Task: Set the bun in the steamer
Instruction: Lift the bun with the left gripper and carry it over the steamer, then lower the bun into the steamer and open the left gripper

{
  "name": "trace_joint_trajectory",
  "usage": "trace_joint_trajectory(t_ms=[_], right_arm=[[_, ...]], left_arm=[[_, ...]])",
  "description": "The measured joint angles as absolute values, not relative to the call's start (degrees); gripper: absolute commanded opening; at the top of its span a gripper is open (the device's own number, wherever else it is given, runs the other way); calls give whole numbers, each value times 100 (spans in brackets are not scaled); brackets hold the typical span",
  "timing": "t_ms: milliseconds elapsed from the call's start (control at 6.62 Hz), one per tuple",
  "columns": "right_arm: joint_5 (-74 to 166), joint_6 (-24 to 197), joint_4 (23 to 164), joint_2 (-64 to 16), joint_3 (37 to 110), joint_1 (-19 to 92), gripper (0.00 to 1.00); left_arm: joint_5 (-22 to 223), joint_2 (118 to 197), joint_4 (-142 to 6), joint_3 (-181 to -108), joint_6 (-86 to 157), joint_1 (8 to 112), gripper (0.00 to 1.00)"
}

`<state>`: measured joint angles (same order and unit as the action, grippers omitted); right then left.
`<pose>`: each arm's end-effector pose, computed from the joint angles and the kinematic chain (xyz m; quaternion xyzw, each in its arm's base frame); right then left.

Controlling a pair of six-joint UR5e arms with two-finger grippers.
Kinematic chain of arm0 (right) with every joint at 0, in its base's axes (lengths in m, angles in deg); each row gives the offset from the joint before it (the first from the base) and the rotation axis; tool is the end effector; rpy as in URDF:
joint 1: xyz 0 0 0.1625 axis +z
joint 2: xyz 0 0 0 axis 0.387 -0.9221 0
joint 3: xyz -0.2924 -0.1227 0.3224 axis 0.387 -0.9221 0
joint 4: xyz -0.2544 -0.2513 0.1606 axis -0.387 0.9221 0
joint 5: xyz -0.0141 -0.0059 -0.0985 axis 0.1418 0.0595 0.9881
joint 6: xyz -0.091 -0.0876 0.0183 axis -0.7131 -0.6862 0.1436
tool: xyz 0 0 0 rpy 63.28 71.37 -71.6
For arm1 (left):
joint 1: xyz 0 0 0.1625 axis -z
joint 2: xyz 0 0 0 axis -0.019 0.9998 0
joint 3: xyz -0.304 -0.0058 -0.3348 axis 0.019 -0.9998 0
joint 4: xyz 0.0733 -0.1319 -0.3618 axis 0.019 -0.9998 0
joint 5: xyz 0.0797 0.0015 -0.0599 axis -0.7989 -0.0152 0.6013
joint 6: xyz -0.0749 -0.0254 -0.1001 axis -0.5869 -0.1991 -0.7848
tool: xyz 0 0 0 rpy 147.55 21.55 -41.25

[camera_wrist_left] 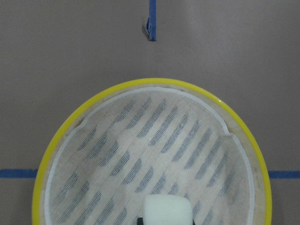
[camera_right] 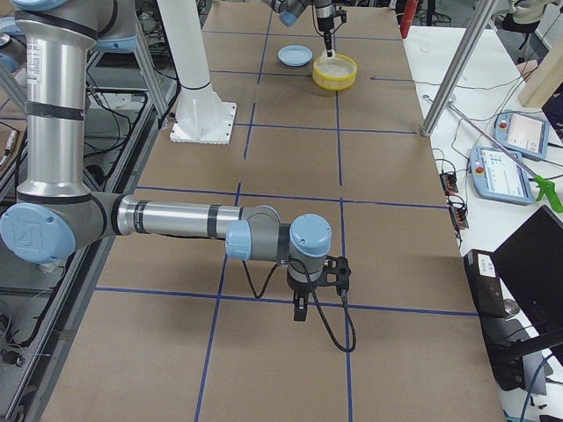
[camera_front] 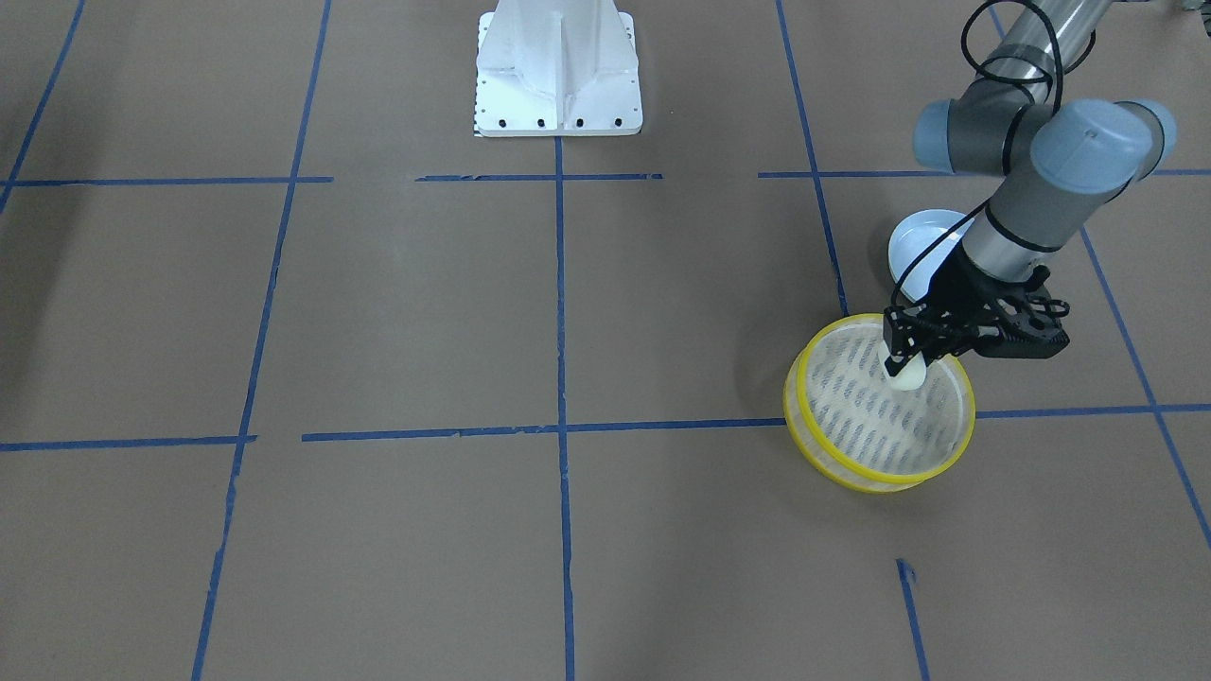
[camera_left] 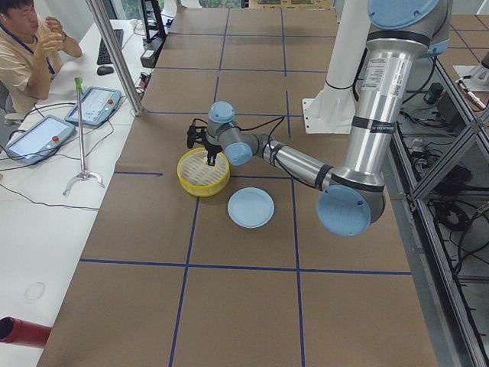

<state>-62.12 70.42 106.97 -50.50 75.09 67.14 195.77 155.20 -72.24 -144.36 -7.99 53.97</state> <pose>0.0485 -0.4192 0.7183 -0.0114 -0.3519 0.0059 0.9359 0.3235 -0.5537 0.4773 0.1151 0.4382 -0.0700 0.8887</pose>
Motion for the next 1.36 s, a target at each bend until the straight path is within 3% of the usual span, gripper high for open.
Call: trace_joint_trajectory(t_ms=[302,604,755,906,1358], right_arm=[[-6212,7042,10698,-5050,7509,6714,100],[-6212,7042,10698,-5050,7509,6714,100],[-6212,7042,10698,-5050,7509,6714,100],[-6212,7042,10698,-5050,7509,6714,100],[-6212,7042,10698,-5050,7509,6714,100]], left_arm=[[19304,15844,-7219,-13890,-799,5258,39],[19267,15908,-7207,-13793,-895,5165,43],[19262,15908,-7201,-13793,-1046,5095,51],[19258,15897,-7199,-13801,-1140,5044,95],[19262,15859,-7191,-13970,-1191,5027,99]])
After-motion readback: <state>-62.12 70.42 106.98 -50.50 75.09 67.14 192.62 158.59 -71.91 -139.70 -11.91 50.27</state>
